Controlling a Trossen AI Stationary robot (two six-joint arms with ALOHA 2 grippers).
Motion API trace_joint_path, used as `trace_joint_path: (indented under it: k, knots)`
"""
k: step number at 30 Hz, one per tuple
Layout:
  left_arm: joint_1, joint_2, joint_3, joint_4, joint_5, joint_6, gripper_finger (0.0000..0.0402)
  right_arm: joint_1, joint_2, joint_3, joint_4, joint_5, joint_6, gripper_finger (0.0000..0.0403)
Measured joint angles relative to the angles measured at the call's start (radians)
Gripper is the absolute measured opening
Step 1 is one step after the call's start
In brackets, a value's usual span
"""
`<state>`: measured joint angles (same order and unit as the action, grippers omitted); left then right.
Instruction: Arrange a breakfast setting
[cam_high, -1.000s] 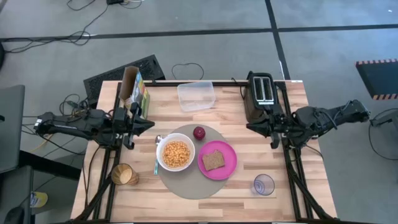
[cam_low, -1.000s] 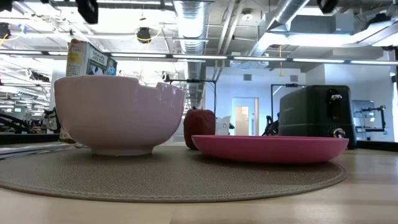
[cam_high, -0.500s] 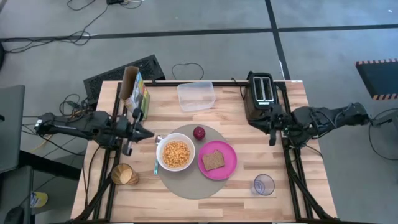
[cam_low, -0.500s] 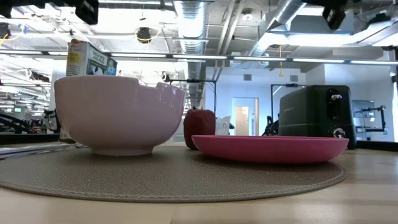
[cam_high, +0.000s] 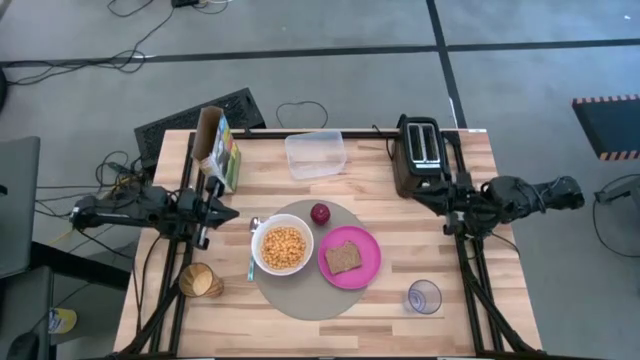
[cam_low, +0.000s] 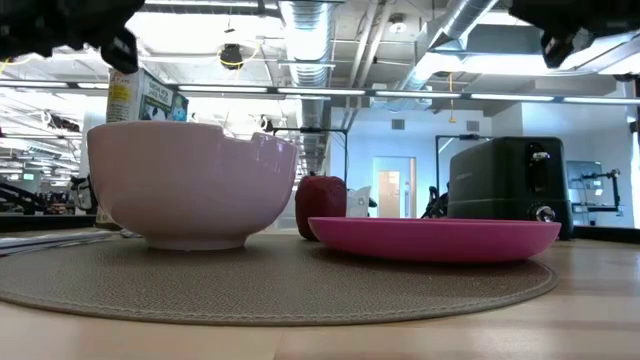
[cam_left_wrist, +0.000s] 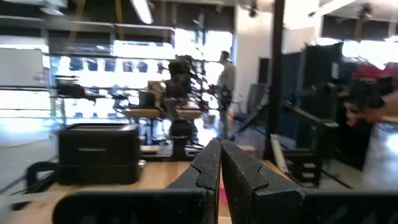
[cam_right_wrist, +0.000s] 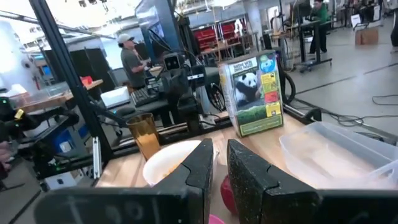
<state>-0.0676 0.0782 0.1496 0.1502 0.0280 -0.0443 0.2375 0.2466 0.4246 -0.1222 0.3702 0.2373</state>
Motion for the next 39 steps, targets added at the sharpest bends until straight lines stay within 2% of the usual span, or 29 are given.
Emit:
trace_joint_path:
  k: [4,7,14,22,24,27,30,32,39]
  knots:
    - [0.014,-0.080,-0.054,0.004,-0.051,-0.013,0.0004,0.000,-0.074,-0.075,0.047,0.000,-0.003,0.0077]
    - [0.024,-0.072,-0.083,0.015,-0.082,-0.036,0.0004,0.000,-0.125,-0.132,0.080,0.000,-0.009,0.0077]
    - [0.030,-0.073,-0.139,0.043,-0.032,-0.055,0.0004,0.000,-0.245,-0.245,0.108,-0.001,-0.023,0.0077]
    - [0.030,-0.069,-0.139,-0.125,-0.063,-0.080,0.0004,-0.029,-0.245,-0.278,0.053,0.026,-0.080,0.0077]
    - [0.030,-0.060,-0.138,-0.120,-0.058,-0.082,0.0004,-0.039,-0.245,-0.285,0.053,0.023,-0.089,0.0077]
    - [0.030,-0.058,-0.135,-0.142,-0.050,-0.083,0.0004,-0.049,-0.245,-0.333,0.085,-0.040,-0.089,0.0077]
    - [0.030,-0.059,-0.135,-0.142,-0.051,-0.084,0.0004,-0.057,-0.244,-0.405,0.191,-0.175,-0.090,0.0077]
    - [0.030,-0.058,-0.135,-0.144,-0.051,-0.084,0.0004,-0.064,-0.244,-0.415,0.198,-0.245,-0.091,0.0077]
    - [0.030,-0.059,-0.135,-0.144,-0.051,-0.084,0.0004,-0.079,-0.240,-0.416,0.166,-0.264,-0.025,0.0077]
